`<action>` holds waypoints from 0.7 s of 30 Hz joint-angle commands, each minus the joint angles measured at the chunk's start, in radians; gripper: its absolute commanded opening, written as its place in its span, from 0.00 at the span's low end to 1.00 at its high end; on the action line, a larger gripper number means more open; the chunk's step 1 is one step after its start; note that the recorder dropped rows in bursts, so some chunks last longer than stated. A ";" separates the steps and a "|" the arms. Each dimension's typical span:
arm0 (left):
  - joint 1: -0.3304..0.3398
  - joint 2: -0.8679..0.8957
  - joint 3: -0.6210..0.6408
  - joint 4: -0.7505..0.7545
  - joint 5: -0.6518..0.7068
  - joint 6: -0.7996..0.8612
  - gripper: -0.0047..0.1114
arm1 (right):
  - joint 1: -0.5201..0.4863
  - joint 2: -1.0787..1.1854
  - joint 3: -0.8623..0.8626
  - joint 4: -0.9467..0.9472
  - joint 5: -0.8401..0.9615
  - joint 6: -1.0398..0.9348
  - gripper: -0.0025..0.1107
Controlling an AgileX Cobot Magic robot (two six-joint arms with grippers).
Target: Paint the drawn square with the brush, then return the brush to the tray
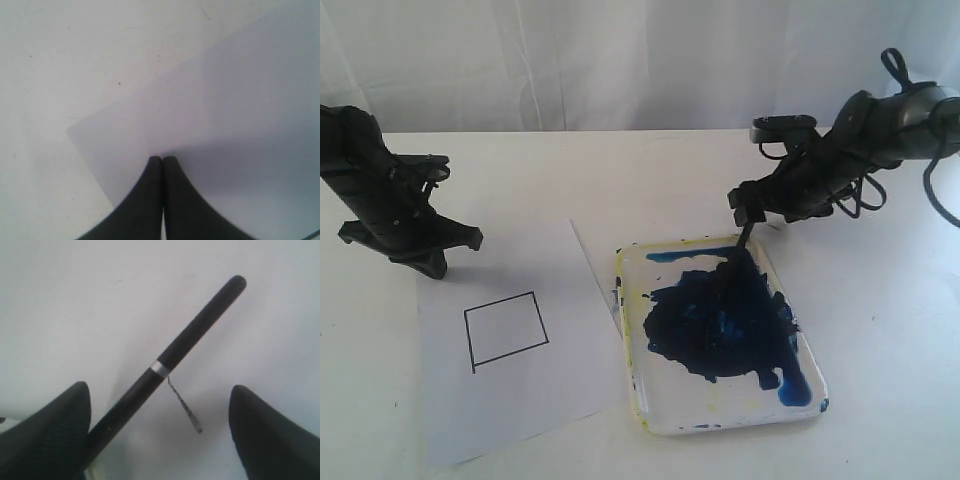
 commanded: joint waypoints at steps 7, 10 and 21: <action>0.004 0.017 0.003 -0.005 0.020 0.005 0.04 | -0.029 -0.031 -0.004 -0.088 0.065 0.060 0.65; 0.004 0.017 0.003 -0.005 0.020 0.005 0.04 | -0.035 -0.033 -0.004 -0.125 0.083 0.091 0.65; 0.004 0.017 0.003 -0.005 0.018 0.005 0.04 | -0.047 -0.078 -0.010 -0.138 0.105 0.082 0.65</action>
